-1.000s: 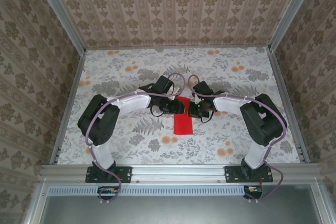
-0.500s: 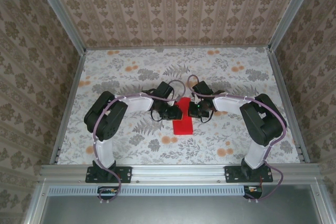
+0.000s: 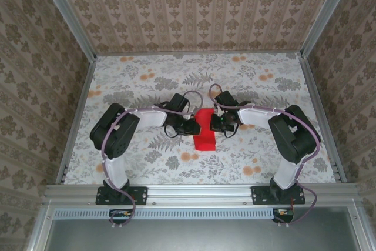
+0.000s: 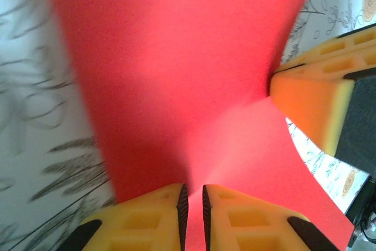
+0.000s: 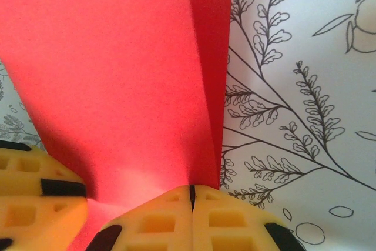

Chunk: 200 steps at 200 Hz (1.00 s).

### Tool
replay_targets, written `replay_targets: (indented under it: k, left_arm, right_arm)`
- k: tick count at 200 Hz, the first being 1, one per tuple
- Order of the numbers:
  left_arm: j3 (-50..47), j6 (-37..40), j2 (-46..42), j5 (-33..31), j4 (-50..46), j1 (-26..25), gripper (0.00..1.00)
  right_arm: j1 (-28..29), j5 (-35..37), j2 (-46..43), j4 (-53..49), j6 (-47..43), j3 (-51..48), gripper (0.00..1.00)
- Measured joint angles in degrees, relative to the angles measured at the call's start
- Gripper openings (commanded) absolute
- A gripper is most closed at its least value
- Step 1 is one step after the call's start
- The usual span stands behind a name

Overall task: Fold a paper plane with a square sheet of paper (fold left side to right side)
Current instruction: First fold the square sheet of paper in half at the center of the table, then hold the square sheet of paper at the center of the table.

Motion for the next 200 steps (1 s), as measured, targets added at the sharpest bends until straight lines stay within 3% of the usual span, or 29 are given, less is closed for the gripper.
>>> replay_targets:
  k: [43, 98, 157, 200]
  left_arm:
    - [-2.7, 0.5, -3.5, -1.6, -2.3, 3.0, 0.18]
    - [-2.5, 0.6, -8.6, -1.6, -1.4, 2.4, 0.19]
    - [2.6, 0.6, -1.6, -0.5, 0.7, -1.9, 0.19]
    - [2.9, 0.6, 1.4, -0.6, 0.9, -2.2, 0.2]
  right_arm:
    - [0.0, 0.0, 0.1, -0.5, -0.6, 0.3, 0.05]
    - [0.0, 0.0, 0.1, -0.6, -0.7, 0.4, 0.05]
    - [0.0, 0.0, 0.2, -0.9, -0.8, 0.5, 0.05]
    - [0.0, 0.0, 0.2, -1.0, -0.8, 0.6, 0.05]
